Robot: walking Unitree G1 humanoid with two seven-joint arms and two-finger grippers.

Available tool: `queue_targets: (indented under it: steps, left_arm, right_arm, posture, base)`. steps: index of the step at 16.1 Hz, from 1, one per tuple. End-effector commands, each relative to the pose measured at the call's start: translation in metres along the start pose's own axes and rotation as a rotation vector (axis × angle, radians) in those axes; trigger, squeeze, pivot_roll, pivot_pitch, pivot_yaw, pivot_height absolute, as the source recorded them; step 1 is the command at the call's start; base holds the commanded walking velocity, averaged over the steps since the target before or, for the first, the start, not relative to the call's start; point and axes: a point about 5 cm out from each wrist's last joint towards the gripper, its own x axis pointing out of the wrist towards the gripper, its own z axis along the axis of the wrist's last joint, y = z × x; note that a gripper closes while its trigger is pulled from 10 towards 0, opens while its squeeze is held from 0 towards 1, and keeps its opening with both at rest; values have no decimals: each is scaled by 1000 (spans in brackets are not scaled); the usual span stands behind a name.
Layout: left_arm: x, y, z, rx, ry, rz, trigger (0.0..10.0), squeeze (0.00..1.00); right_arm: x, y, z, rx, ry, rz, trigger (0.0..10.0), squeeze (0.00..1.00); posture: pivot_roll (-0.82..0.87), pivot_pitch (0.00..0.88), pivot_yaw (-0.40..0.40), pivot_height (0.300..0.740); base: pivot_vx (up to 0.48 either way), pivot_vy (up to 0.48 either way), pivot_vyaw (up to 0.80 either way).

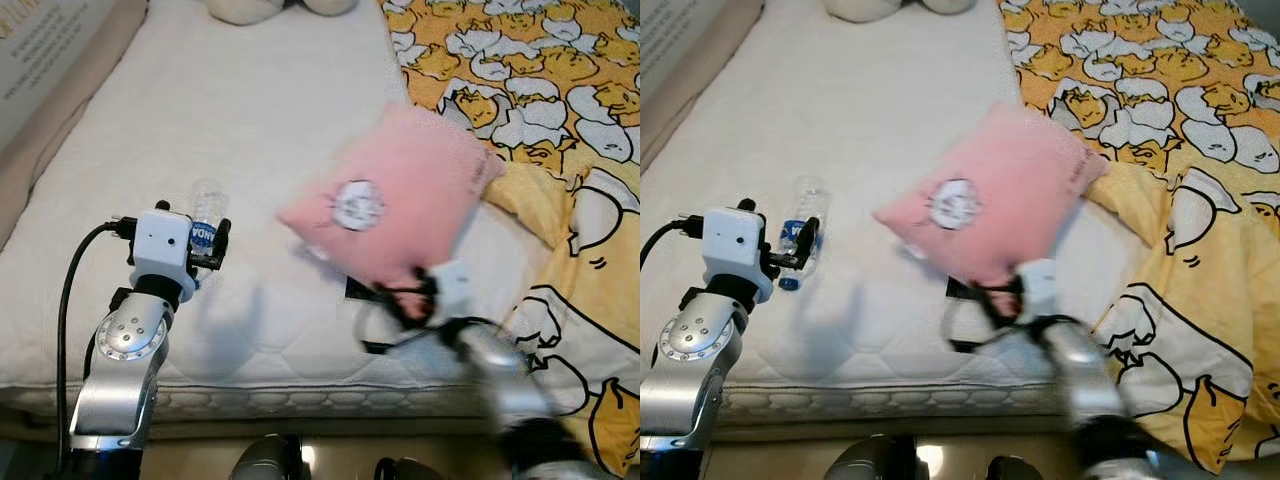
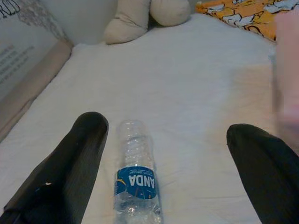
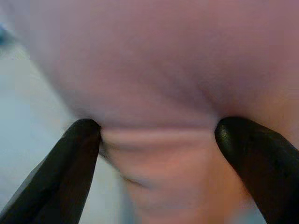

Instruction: Clean up the room

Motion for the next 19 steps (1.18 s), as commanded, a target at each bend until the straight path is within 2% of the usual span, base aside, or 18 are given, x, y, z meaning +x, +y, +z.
queue_targets:
  steps: [1, 3, 5, 6, 7, 9, 10, 11, 14, 16, 18, 19]
  left_arm:
    - [-1, -1, 1, -4, 3, -1, 10000, 0]
    - [1, -6, 0, -27, 7, -4, 10000, 0]
    - [3, -10, -2, -42, 8, -6, 10000, 0]
    - [5, -15, -3, -60, 9, -9, 10000, 0]
    - [7, -18, -3, -71, 10, -11, 10000, 0]
    - [9, -22, -3, -80, 5, -15, 10000, 0]
    - [9, -23, -1, -87, -4, -15, 10000, 0]
    - [9, -23, -1, -87, -6, -14, 10000, 0]
    - [7, -21, -1, -75, -13, 1, 10000, 0]
    - [6, -16, -3, -68, -6, 29, 10000, 0]
    - [6, -15, -5, -72, 3, 35, 10000, 0]
    - [6, -15, -5, -72, 3, 34, 10000, 0]
  right_arm:
    - [-19, -23, -11, -81, 73, -47, 10000, 0]
    - [-49, -67, -8, -204, 123, -141, 10000, 0]
    - [-63, -90, 2, -261, 127, -203, 10000, 0]
    - [-74, -111, 19, -325, 113, -267, 10000, 0]
    - [-79, -121, 29, -350, 92, -307, 10000, 0]
    - [-77, -122, 43, -329, 28, -305, 10000, 0]
    - [-64, -79, 55, -228, -92, -132, 10000, 0]
    - [-60, -61, 58, -202, -123, -70, 10000, 0]
    - [-43, 13, 69, -142, -223, 169, 10000, 0]
    - [-42, 47, 67, -105, -219, 315, 10000, 0]
    - [-33, 66, 52, -89, -157, 415, 10000, 0]
    - [-31, 70, 51, -89, -147, 431, 10000, 0]
  posture:
    - [74, 191, 52, 740]
    - [36, 178, 41, 740]
    - [20, 169, 38, 740]
    - [1, 157, 34, 740]
    - [-6, 149, 29, 740]
    - [-12, 140, 22, 740]
    - [-7, 138, 20, 740]
    - [-6, 137, 20, 740]
    - [4, 140, 18, 740]
    - [7, 143, 17, 740]
    - [10, 147, 18, 740]
    - [12, 146, 17, 740]
  base:
    - [0, 0, 0]
    - [0, 0, 0]
    - [0, 0, 0]
    - [0, 0, 0]
    - [0, 0, 0]
    - [0, 0, 0]
    - [0, 0, 0]
    - [0, 0, 0]
    - [0, 0, 0]
    - [0, 0, 0]
    - [0, 0, 0]
    - [0, 0, 0]
